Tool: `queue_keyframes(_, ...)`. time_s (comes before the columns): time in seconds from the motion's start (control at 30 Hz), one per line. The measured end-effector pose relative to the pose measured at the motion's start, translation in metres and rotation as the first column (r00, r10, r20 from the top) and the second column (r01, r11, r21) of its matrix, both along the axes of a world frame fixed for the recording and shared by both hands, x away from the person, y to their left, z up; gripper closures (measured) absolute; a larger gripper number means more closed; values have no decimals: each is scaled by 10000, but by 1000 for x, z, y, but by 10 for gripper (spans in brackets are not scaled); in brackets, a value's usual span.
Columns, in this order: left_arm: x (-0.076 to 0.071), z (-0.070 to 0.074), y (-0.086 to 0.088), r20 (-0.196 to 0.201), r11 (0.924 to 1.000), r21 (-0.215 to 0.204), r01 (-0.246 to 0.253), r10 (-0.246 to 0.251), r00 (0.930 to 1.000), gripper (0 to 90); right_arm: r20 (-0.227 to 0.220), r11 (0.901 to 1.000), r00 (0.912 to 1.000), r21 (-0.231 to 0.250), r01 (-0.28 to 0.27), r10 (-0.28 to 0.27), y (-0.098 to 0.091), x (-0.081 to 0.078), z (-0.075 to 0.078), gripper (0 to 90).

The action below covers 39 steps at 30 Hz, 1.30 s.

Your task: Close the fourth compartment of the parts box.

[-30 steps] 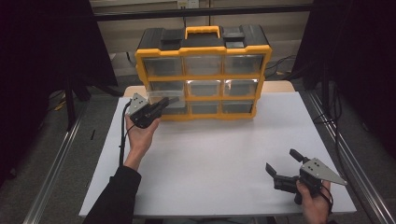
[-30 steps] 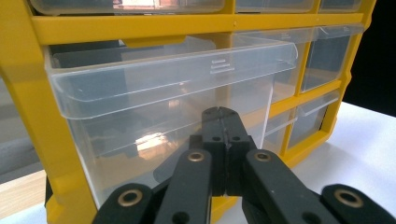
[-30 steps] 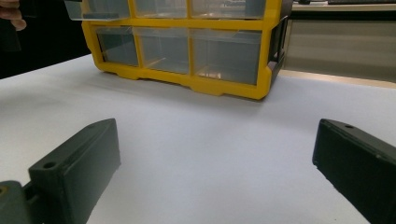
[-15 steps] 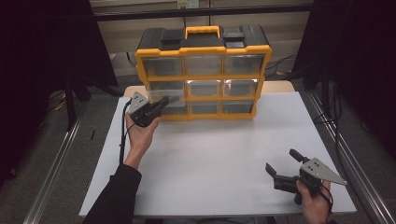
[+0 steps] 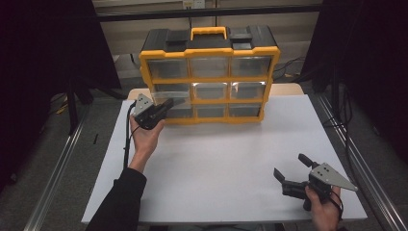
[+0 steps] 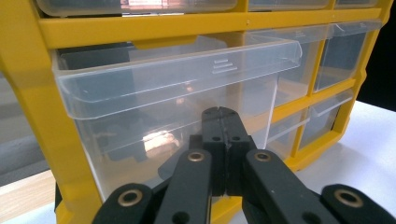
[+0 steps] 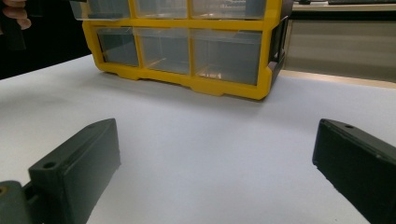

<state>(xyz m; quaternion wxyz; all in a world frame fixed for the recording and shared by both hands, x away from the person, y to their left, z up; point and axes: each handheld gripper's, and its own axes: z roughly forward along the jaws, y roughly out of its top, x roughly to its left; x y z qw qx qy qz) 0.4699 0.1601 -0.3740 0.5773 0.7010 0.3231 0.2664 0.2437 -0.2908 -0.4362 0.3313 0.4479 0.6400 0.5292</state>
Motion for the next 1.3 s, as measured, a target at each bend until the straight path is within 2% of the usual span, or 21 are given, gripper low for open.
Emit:
queue_keyframes(0.17, 0, 1, 0, 35, 10000, 73, -11, 10, 10000, 900, -3, 10000, 10000, -5, 9, -9, 0, 0, 0, 4)
queue_keyframes(0.43, 3, -2, -1, 3, 9998, -63, -181, 181, 9998, 900, -7, 10000, 10000, -3, -17, 17, 0, 0, 0, 4)
queue_keyframes(0.73, 6, -1, 0, 70, 9997, 172, -194, 192, 9998, 900, -4, 10000, 10000, 1, -17, 17, 0, 0, 0, 4)
queue_keyframes(0.77, 6, -2, -1, 79, 9997, 31, -257, 257, 9996, 900, -14, 10000, 10000, 9, -15, 15, 0, 0, 0, 4)
queue_keyframes(0.93, 9, -1, -2, 44, 9995, 114, -307, 306, 9995, 900, 0, 10000, 10000, 15, -7, 7, 0, 0, 0, 4)
queue_keyframes(0.97, 10, 0, -3, 43, 9993, 8, -368, 368, 9993, 900, -3, 10000, 10000, 17, -7, 7, 0, 0, 0, 4)
queue_keyframes(1.17, 14, 2, -3, 49, 9989, 215, -417, 416, 9991, 900, -36, 10000, 10000, 27, -21, 21, 0, 0, -1, 4)
queue_keyframes(1.3, 17, 2, -4, 55, 9987, 170, -482, 481, 9988, 900, -42, 10000, 10000, 33, -17, 17, 0, 0, -1, 4)
